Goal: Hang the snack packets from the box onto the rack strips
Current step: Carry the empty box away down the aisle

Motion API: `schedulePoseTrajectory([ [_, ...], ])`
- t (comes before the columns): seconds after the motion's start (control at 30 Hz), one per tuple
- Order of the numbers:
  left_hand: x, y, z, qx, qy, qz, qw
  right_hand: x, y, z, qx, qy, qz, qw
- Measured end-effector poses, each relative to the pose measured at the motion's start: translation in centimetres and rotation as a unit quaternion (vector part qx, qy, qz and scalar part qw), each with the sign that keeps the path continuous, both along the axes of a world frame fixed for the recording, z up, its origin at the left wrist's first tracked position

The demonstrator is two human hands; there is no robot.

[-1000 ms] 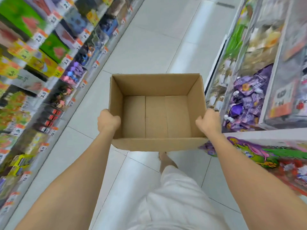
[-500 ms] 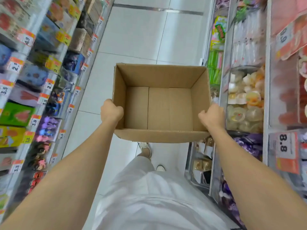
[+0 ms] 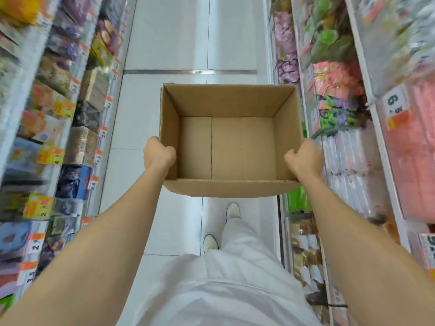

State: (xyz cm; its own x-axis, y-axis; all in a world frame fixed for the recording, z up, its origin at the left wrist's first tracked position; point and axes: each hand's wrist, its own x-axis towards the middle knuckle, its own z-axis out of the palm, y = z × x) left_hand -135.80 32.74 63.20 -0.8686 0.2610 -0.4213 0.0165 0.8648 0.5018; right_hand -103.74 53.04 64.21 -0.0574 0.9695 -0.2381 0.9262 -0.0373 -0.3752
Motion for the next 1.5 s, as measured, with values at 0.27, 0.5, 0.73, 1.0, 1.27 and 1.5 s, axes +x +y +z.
schedulePoseTrajectory([
  [0.27,-16.1,22.1,-0.7,0.005,0.008,0.02,1.0,-16.4,21.5,-0.9,0.004,0.008,-0.011,1.0],
  [0.5,-28.6,40.1,1.8,0.005,0.022,0.006,1.0,-28.9,39.4,2.2,-0.009,-0.002,-0.011,1.0],
  [0.73,-42.7,59.5,0.0,0.02,0.013,-0.024,0.999,-42.3,56.7,0.0,0.004,-0.011,-0.058,0.998],
  [1.0,-59.8,79.1,1.6,0.004,0.004,-0.06,0.998,-58.4,73.3,1.3,-0.003,-0.014,-0.102,0.995],
  [1.27,-74.2,99.6,0.1,0.002,0.0,-0.089,0.996,-72.4,90.8,-0.7,-0.016,0.01,-0.172,0.985],
  [1.5,-84.5,119.8,0.0,-0.003,0.009,-0.1,0.995,-83.0,109.3,-0.9,-0.021,0.019,-0.22,0.975],
])
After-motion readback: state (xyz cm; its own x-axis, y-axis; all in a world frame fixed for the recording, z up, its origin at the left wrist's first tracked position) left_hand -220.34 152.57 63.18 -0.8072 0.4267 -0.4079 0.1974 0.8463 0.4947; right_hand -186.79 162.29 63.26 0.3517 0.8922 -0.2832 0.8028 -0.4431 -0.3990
